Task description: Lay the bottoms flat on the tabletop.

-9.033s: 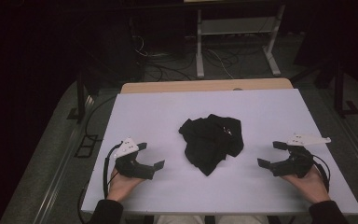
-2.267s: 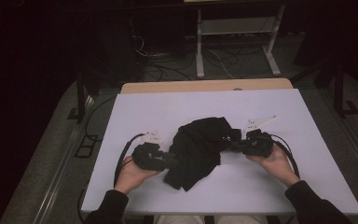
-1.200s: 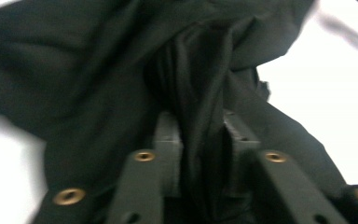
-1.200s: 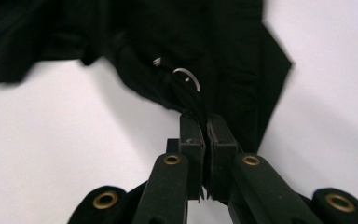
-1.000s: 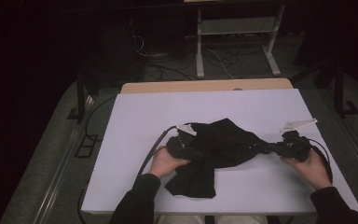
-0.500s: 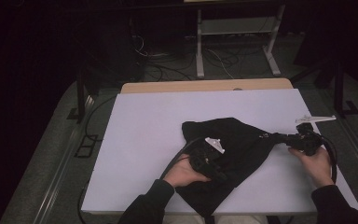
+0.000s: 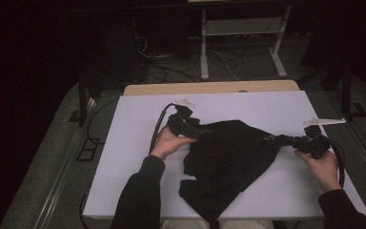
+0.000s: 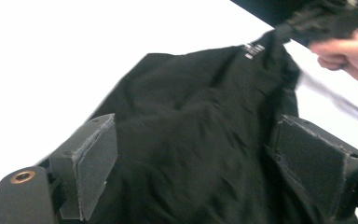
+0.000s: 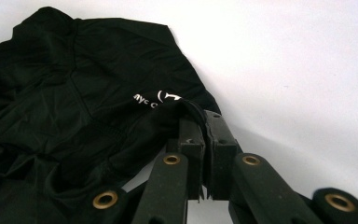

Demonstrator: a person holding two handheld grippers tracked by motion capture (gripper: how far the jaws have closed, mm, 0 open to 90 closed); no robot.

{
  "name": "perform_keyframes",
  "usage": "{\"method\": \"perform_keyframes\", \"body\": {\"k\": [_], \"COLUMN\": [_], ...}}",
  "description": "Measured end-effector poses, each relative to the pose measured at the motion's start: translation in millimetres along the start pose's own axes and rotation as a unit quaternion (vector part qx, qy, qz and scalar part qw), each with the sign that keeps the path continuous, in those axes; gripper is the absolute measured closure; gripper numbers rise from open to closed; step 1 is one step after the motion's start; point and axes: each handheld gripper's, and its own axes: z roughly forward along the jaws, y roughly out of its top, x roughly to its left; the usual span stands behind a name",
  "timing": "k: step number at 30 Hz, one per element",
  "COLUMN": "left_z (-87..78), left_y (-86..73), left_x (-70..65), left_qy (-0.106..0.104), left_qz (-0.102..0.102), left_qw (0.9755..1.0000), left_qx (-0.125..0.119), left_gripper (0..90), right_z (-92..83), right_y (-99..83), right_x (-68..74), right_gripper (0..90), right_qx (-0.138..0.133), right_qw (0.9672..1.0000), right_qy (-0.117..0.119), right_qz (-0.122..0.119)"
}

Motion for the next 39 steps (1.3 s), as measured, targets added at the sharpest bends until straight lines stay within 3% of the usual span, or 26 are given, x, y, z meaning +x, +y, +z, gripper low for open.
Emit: {"method": "perform_keyframes", "body": {"k": [3, 8, 11, 12, 13, 14, 15, 18, 20, 24, 29, 32, 35, 36, 37, 39], "left_z": [10.2, 30.3, 42.6, 46.7, 48.7, 47.5, 48.1, 46.2, 38.4, 7.3, -32.6, -49.6, -59.6, -59.8, -58.6, -54.5], "left_y": [2.7, -5.9, -17.2, -20.6, -23.4, -25.0, -25.8, -25.4, -24.0, -16.0, -14.3, -27.9, -53.6, -63.9, -73.3, -89.6], "left_x": [17.1, 49.9, 62.5, 64.2, 63.8, 62.9, 63.4, 62.4, 61.5, 57.4, 48.7, 40.4, 30.6, 27.3, 23.6, 14.5], "left_qy": [0.014, 0.047, 0.044, 0.043, 0.044, 0.038, 0.024, 0.017, 0.023, 0.038, 0.047, 0.045, 0.034, 0.028, 0.023, 0.011], "left_qz": [-0.004, -0.038, -0.064, -0.061, -0.051, -0.049, -0.053, -0.049, -0.05, -0.05, -0.057, -0.072, -0.098, -0.111, -0.119, -0.125], "left_qw": [0.9999, 0.9978, 0.9948, 0.9935, 0.9937, 0.995, 0.9948, 0.9932, 0.9932, 0.9959, 0.9967, 0.9963, 0.9946, 0.9935, 0.9926, 0.992], "left_qx": [0.008, 0.028, 0.067, 0.085, 0.089, 0.079, 0.084, 0.105, 0.102, 0.065, 0.034, 0.014, -0.005, -0.006, 0.002, 0.017], "left_gripper": [12.1, 12.3, 15.5, 18.4, 23.7, 29.5, 49.6, 83.6, 85.6, 85.9, 85.9, 85.8, 85.9, 85.9, 85.9, 85.9], "right_z": [0.0, 0.1, 0.3, 0.5, 0.9, 1.8, 3.0, 6.2, 7.3, 12.4, 33.9, 47.6, 61.7, 66.8, 71.5, 77.7], "right_y": [-0.1, 0.1, 0.0, 0.3, 0.6, 1.0, 1.7, 6.0, 10.8, 29.6, 61.2, 76.8, 84.8, 85.3, 84.2, 79.7], "right_x": [-0.1, -0.3, -1.9, -2.6, -3.5, -4.6, -5.6, -7.9, -8.5, -10.8, -9.1, -6.3, -4.5, -4.8, -5.3, -7.6], "right_gripper": [85.9, 85.9, 85.9, 85.9, 85.9, 85.9, 85.9, 85.9, 85.9, 85.9, 85.9, 85.9, 85.6, 84.5, 77.8, 68.7], "right_qx": [-0.002, -0.003, -0.003, -0.003, -0.002, -0.001, 0.003, 0.007, 0.005, -0.005, -0.015, -0.031, -0.036, -0.029, -0.02, 0.004], "right_qw": [1.0, 1.0, 1.0, 1.0, 0.9999, 0.9999, 0.9999, 0.9997, 0.9995, 0.9989, 0.9971, 0.9944, 0.9917, 0.9917, 0.9928, 0.9965], "right_qy": [0.002, 0.005, 0.008, 0.009, 0.01, 0.011, 0.012, 0.019, 0.026, 0.037, 0.061, 0.083, 0.096, 0.094, 0.087, 0.062], "right_qz": [-0.001, -0.001, -0.001, -0.001, -0.003, -0.004, -0.006, -0.013, -0.017, -0.027, -0.043, -0.058, -0.077, -0.082, -0.08, -0.056]}}
